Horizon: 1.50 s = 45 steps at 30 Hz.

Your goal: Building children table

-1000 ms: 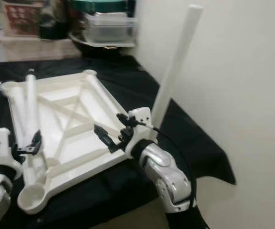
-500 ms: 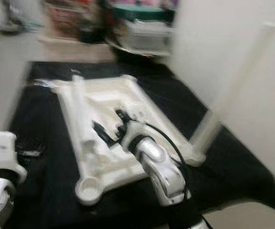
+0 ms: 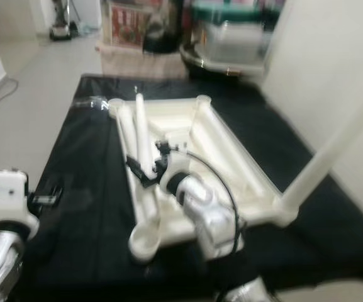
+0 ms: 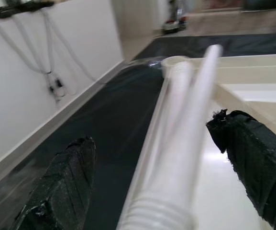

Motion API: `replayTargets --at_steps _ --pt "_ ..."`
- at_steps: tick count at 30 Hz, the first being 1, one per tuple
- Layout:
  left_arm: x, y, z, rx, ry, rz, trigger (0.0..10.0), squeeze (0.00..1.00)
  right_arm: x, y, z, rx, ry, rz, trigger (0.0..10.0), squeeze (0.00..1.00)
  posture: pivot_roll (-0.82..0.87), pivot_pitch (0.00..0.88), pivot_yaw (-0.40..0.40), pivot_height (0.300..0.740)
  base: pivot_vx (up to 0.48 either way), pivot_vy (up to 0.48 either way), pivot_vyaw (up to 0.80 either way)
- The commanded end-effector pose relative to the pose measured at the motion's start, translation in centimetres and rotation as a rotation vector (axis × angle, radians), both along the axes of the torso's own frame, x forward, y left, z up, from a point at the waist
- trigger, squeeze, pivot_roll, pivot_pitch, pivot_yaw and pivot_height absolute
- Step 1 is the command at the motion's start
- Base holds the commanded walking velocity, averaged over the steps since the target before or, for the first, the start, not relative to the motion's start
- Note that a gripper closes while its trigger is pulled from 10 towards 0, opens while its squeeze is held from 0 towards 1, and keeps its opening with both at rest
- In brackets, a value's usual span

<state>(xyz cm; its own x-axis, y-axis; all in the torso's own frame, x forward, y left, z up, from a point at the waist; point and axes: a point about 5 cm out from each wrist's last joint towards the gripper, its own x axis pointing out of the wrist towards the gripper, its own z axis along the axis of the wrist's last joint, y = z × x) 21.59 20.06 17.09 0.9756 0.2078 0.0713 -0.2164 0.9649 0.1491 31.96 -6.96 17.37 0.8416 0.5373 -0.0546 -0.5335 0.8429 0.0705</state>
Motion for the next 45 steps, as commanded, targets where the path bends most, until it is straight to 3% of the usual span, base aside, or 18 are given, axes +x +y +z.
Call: replayTargets --at_steps 1,8,14,23,26,31,38,45 --pt "0.0 -0.3 -0.2 0.002 0.004 -0.008 10.0 0.0 0.4 -0.6 -0.5 0.004 0.043 -0.04 10.0 0.0 0.17 0.0 -0.132 0.714 0.0 0.0 0.0" --pt "0.3 -0.3 -0.1 0.009 -0.004 0.002 10.0 0.0 0.4 1.3 -1.2 -0.004 0.123 -0.013 10.0 0.0 0.17 0.0 -0.131 0.714 0.0 0.0 0.0" --pt "0.4 -0.1 0.0 0.022 -0.014 0.022 10.0 0.0 0.6 2.8 -1.8 -0.035 0.13 0.039 10.0 0.0 0.18 0.0 -0.137 0.714 0.0 0.0 0.36" --pt "0.2 0.1 -0.1 0.019 -0.013 0.035 10.0 0.0 1.2 2.7 -1.7 -0.012 0.152 -0.002 10.0 0.0 0.18 0.0 -0.141 0.714 0.0 0.0 0.62" --pt "0.2 0.1 -0.3 0.023 -0.008 0.038 10.0 0.0 1.2 2.4 -2.9 -0.086 0.209 -0.035 10.0 0.0 0.18 0.0 -0.14 0.714 0.0 0.0 0.0" --pt "0.3 0.1 -0.3 0.029 -0.008 0.04 10.0 0.0 1.3 1.9 -3.9 -0.129 0.237 -0.083 10.0 0.0 0.18 0.0 -0.139 0.714 0.0 0.0 0.0" --pt "0.3 0.1 -0.4 0.033 -0.008 0.04 10.0 0.0 1.3 1.9 -3.9 -0.142 0.226 -0.102 10.0 0.0 0.18 0.0 -0.139 0.714 0.0 0.0 0.0" --pt "0.4 0.1 -0.4 0.039 -0.01 0.037 10.0 0.0 1.6 2.3 -2.3 -0.097 0.155 -0.102 10.0 0.0 0.18 0.0 -0.141 0.714 0.0 0.0 0.0"
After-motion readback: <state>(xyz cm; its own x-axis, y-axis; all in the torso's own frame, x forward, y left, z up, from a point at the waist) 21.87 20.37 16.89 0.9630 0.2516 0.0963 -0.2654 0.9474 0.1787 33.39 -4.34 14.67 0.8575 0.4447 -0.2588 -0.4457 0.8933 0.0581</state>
